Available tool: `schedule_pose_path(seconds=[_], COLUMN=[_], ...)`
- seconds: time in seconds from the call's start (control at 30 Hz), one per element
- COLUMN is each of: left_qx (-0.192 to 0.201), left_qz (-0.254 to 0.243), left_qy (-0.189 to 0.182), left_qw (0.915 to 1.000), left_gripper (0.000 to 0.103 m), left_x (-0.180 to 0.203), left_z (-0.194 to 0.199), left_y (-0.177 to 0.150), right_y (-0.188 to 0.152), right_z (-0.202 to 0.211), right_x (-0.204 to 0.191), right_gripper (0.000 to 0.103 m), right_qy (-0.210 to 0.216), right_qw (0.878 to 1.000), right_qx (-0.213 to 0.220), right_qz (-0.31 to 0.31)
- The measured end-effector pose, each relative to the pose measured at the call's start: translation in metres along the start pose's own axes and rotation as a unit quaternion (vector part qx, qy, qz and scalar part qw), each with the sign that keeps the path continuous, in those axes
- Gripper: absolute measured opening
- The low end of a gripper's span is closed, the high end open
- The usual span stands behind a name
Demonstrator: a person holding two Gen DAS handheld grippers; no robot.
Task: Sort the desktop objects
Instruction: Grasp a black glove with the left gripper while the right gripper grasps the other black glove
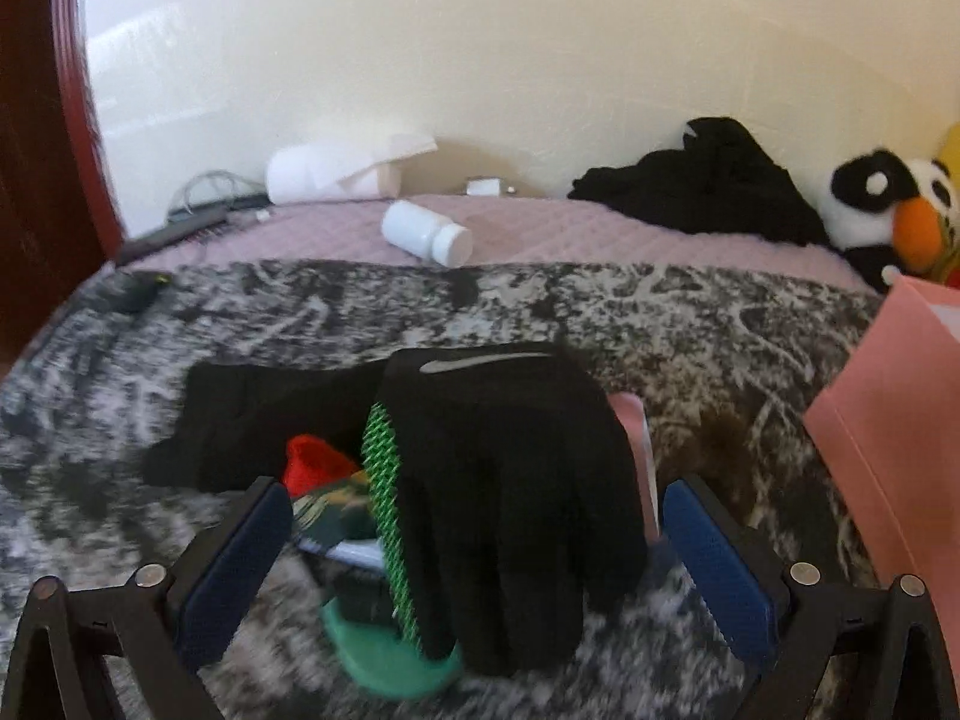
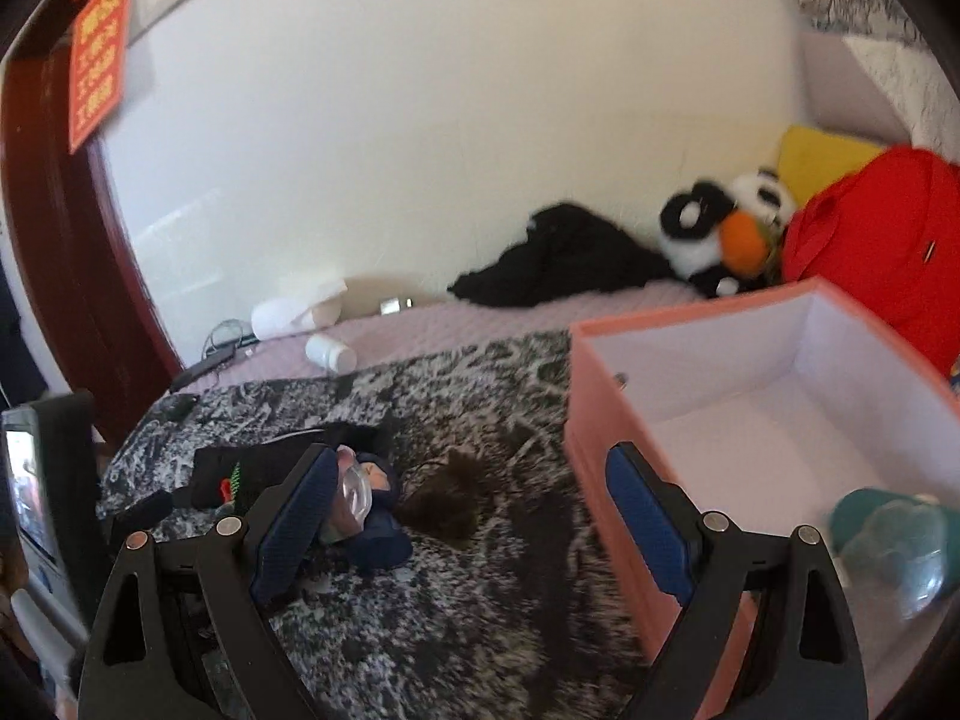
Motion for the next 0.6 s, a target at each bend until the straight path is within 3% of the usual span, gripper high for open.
schedule_pose_path(seconds=[0.07,0.13,0.2,0.27,0.43,0.6], left_qx=[-0.013,-0.036,-0.027,-0.018,0.023,0.061], left_qz=[-0.009,-0.036,-0.069,-0.065,0.014,0.081], left_qy=[-0.005,-0.004,0.004,-0.005,-0.021,0.028], left_qw=[0.9999,0.9987,0.9972,0.9977,0.9994,0.9945], left_gripper=[0.080,0.037,0.025,0.021,0.020,0.020], left_x=[0.001,0.007,0.014,0.008,-0.037,-0.099], left_z=[-0.015,-0.033,-0.037,-0.031,0.013,0.067], left_y=[0.000,-0.004,-0.009,-0.008,0.004,0.002], right_y=[0.001,0.001,0.004,0.007,0.014,0.013], right_z=[-0.015,-0.025,-0.030,-0.032,-0.026,-0.030], right_x=[0.000,0.000,0.003,0.006,0.007,-0.024], right_gripper=[0.093,0.093,0.093,0.093,0.093,0.093], right_qy=[0.001,-0.002,-0.010,-0.013,0.004,0.037], right_qw=[1.000,1.000,1.000,1.000,0.999,0.999], right_qx=[-0.009,-0.013,-0.014,-0.013,-0.007,-0.024], right_qz=[-0.010,-0.009,-0.009,-0.015,-0.043,-0.019])
Point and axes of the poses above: each gripper's, at about its wrist camera, not at the fingertips, and z roughly against the way its jaws point, x to its right, y to its top, the point moved 1 cm from there along -z, roughly the way its jaws point, and after that the axes turned 7 degrees about -z, right-handed, at the moved point
